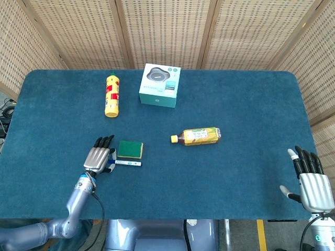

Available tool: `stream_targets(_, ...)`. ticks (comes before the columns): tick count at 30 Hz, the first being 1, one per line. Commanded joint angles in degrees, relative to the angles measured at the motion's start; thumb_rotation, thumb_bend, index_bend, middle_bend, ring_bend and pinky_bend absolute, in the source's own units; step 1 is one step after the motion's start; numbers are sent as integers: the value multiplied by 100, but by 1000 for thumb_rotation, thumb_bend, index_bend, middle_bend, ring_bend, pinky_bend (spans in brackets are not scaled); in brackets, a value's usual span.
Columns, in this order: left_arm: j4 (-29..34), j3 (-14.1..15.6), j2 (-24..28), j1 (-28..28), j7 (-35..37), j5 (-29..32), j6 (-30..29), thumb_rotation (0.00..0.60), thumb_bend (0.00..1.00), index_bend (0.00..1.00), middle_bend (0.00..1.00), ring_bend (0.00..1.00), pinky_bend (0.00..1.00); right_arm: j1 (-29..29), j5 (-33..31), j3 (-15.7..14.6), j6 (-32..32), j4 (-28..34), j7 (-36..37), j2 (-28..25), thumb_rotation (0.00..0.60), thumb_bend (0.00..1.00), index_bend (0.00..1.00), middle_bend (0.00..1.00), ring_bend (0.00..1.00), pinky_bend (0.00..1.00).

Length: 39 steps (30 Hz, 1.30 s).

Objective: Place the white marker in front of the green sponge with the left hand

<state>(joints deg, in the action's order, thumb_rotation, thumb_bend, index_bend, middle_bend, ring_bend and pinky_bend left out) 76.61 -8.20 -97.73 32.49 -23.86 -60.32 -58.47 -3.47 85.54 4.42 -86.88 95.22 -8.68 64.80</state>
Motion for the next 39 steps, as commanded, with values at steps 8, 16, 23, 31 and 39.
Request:
stream_targets(8, 154, 6, 108, -32, 67, 23, -14, 600, 313, 368, 0, 0, 0, 2, 18, -7, -6, 8, -14, 4, 600, 0, 10, 0, 0, 0)
stream_targets(16, 930, 131, 795, -372, 271, -122, -382, 600, 301, 355, 0, 0, 0, 14, 58, -19, -39, 34, -42, 5, 600, 0, 10, 0, 0, 0)
stream_targets(23, 1781, 118, 1818, -813, 175, -58, -1063, 600, 247, 78, 0, 0, 0, 20, 119, -48, -55, 59, -69, 10, 600, 0, 9, 0, 0, 0)
stream_targets(31, 2506, 241, 2856, -1598, 862, -655, -2143, 600, 197, 0, 0, 0, 0, 20, 204, -71, -86, 100, -156, 28, 600, 0, 10, 0, 0, 0)
stream_targets(39, 2403, 618, 3083, -2159, 1182, -1483, -2868, 600, 192, 0, 0, 0, 0, 24, 250, -80, -117, 68, -275, 77, 600, 0, 10, 0, 0, 0)
